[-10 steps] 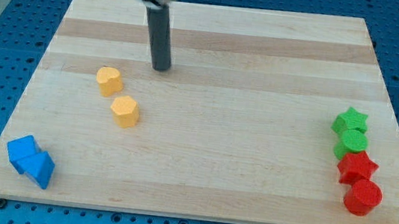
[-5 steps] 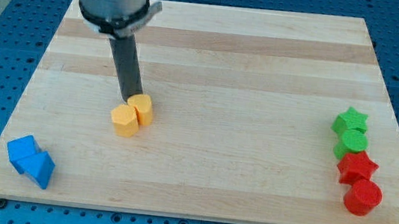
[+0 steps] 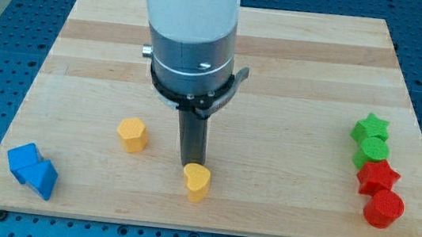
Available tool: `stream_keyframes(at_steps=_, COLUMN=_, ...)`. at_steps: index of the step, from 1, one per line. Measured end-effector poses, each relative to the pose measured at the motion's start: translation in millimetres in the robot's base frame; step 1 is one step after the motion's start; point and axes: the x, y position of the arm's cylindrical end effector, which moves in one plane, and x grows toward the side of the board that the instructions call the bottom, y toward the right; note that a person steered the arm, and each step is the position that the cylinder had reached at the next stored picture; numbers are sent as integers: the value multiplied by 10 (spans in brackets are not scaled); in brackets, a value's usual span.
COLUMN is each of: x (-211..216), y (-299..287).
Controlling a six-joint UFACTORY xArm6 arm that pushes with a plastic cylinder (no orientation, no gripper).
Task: Push yellow blocks at the bottom center of the board
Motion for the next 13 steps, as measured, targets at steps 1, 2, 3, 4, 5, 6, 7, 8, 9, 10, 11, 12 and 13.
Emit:
stream_keyframes(at_steps=1, x=-201, y=2)
stream_keyframes(at_steps=2, x=-855, y=9)
stream_keyframes(at_steps=3, x=-984, y=-799)
stream_keyframes(at_steps=4, x=-838, y=-1549)
stream_keyframes(at_steps=5, x=-407, y=-1558)
stream_keyframes(at_steps=6, x=-413, y=-1133)
stream_keyframes(at_steps=7, x=-430, y=-816)
stream_keyframes(at_steps=8, x=-416, y=-549)
stream_keyframes(at_steps=9, x=-159, y=-375)
stream_keyframes(at_steps=10, x=26, y=-279)
stream_keyframes(at_steps=11, x=-95, y=-279)
stream_keyframes(at_steps=12, x=-494, y=-277)
stream_keyframes(at_steps=13, x=-695, y=-160)
